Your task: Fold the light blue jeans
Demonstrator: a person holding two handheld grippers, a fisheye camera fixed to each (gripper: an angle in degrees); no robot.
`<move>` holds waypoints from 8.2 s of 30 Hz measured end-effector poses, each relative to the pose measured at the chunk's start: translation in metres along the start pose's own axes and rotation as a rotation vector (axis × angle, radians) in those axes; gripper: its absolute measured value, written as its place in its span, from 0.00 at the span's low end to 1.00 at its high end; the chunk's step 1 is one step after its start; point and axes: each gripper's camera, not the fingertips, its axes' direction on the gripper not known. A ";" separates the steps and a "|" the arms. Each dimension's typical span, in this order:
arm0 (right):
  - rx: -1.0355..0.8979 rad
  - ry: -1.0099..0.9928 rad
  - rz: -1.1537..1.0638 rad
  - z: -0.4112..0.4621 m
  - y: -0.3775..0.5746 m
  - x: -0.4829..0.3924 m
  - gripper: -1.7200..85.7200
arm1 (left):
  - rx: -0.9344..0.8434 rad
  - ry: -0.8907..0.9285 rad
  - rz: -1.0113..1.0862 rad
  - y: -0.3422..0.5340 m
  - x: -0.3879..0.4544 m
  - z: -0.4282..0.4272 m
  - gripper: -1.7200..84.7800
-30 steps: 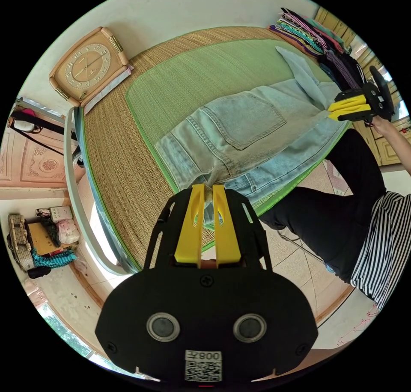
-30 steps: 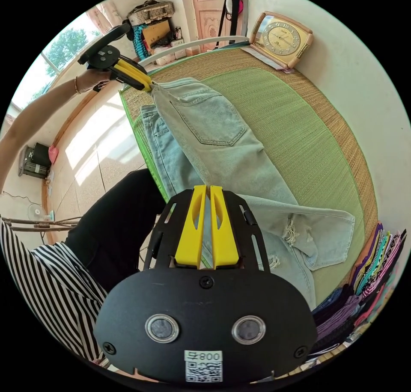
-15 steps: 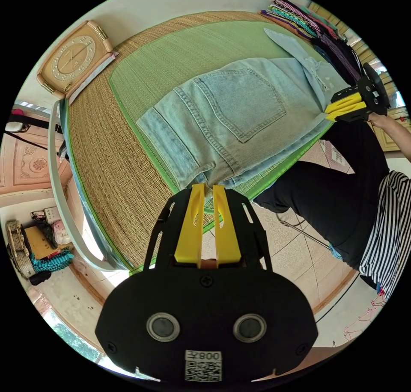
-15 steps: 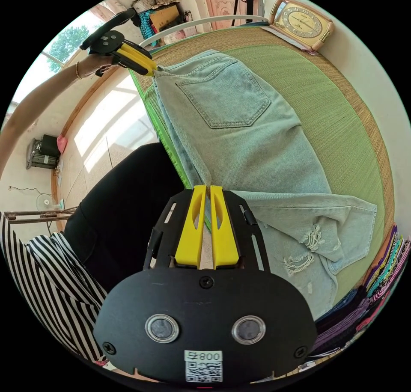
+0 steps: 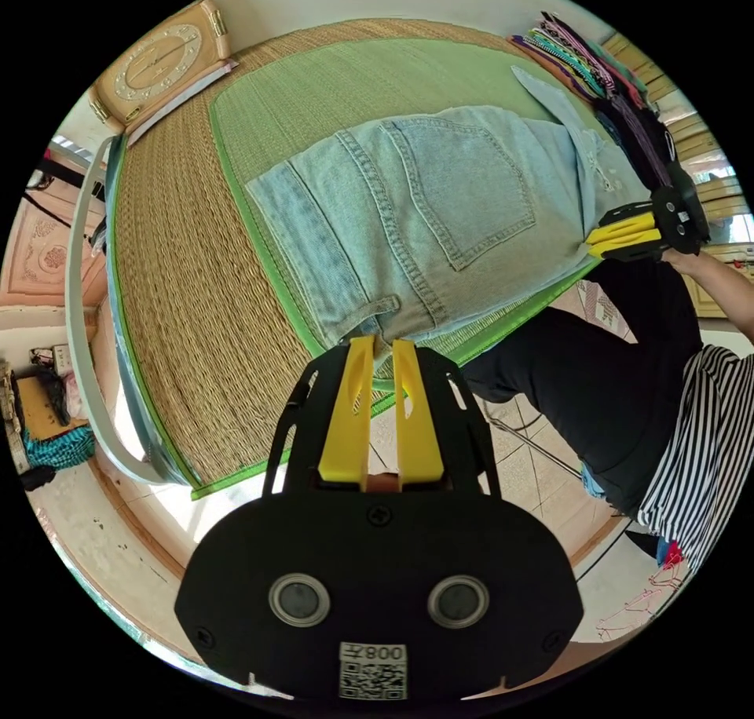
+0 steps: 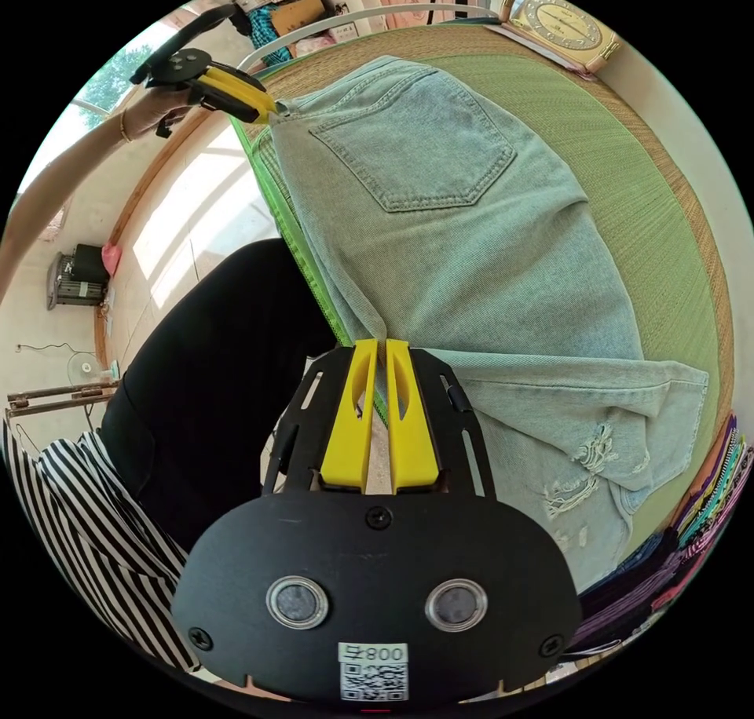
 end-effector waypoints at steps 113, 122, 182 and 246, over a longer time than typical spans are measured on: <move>0.432 -0.103 0.910 -0.445 0.479 0.063 0.02 | -0.027 0.091 0.393 -0.172 0.363 0.443 0.04; 0.362 -0.113 0.916 -0.418 0.484 0.056 0.02 | -0.045 0.164 0.325 -0.194 0.339 0.456 0.06; 0.299 0.349 0.377 -0.468 0.323 -0.079 0.09 | 0.241 0.844 -0.288 -0.438 0.177 0.565 0.02; 1.183 -0.263 1.347 -0.641 0.915 0.021 0.02 | 0.246 0.241 0.644 -0.704 0.705 0.750 0.02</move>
